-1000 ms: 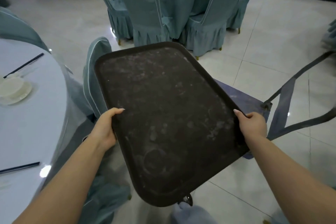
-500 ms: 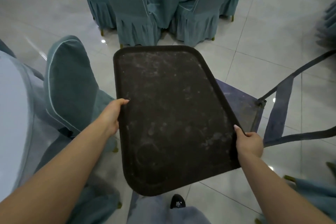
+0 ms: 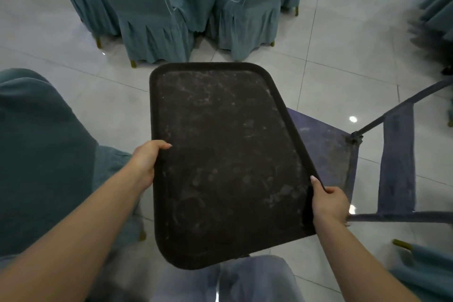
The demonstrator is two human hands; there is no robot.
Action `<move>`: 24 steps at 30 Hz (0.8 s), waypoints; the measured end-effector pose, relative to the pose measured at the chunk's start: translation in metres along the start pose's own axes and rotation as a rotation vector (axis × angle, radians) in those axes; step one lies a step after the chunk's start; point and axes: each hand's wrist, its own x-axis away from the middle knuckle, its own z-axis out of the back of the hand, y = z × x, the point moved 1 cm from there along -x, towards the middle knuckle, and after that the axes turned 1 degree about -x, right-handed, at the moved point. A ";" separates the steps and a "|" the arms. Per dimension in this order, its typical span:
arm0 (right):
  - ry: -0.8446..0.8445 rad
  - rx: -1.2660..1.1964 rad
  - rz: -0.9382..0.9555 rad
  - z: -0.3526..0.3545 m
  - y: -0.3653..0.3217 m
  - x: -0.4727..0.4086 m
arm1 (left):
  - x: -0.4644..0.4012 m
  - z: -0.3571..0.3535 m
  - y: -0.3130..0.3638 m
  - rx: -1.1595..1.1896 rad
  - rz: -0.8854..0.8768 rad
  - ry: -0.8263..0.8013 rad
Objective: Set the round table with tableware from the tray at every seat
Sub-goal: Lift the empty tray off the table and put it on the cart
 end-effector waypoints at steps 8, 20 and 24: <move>0.007 -0.142 -0.049 -0.138 0.078 -0.091 | -0.167 -0.041 -0.079 -0.025 -0.009 0.000; 0.049 -0.295 -0.043 -0.321 0.208 -0.198 | -0.385 -0.097 -0.206 -0.152 -0.066 -0.037; 0.089 -0.311 -0.053 -0.348 0.241 -0.208 | -0.422 -0.104 -0.233 -0.183 -0.110 -0.049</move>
